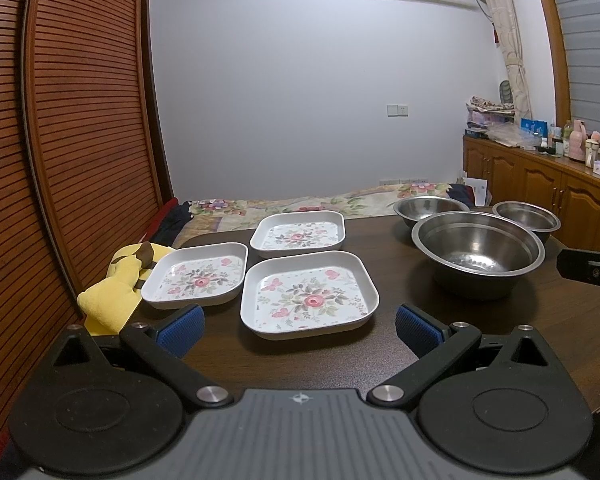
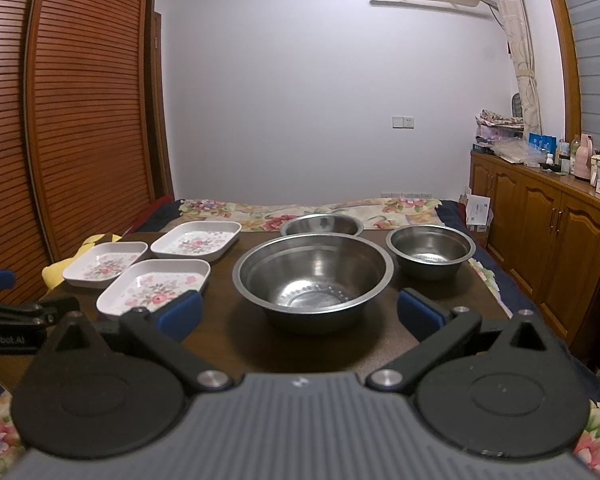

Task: Organize plates and bowls

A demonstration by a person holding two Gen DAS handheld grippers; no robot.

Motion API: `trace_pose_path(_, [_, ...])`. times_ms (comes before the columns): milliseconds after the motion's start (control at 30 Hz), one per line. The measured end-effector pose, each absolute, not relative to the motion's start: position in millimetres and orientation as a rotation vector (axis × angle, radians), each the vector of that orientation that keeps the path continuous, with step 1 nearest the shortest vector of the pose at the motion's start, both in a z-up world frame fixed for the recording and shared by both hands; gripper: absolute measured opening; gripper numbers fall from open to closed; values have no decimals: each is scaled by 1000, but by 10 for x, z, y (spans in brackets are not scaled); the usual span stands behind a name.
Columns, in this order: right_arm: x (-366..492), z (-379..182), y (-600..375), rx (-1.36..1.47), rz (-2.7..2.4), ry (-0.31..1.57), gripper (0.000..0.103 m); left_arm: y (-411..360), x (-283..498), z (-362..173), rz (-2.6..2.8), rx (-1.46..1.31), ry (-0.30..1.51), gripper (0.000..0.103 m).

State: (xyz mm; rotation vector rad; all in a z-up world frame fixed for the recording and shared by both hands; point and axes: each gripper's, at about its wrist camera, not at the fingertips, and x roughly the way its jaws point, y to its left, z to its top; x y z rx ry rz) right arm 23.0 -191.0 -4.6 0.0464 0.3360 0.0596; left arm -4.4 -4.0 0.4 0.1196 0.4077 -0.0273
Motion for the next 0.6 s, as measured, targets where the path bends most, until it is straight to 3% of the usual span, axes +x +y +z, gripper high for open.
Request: trace_pose_path(600, [224, -39, -1913, 51, 60, 331, 103, -60, -80, 8, -31, 121, 408, 103])
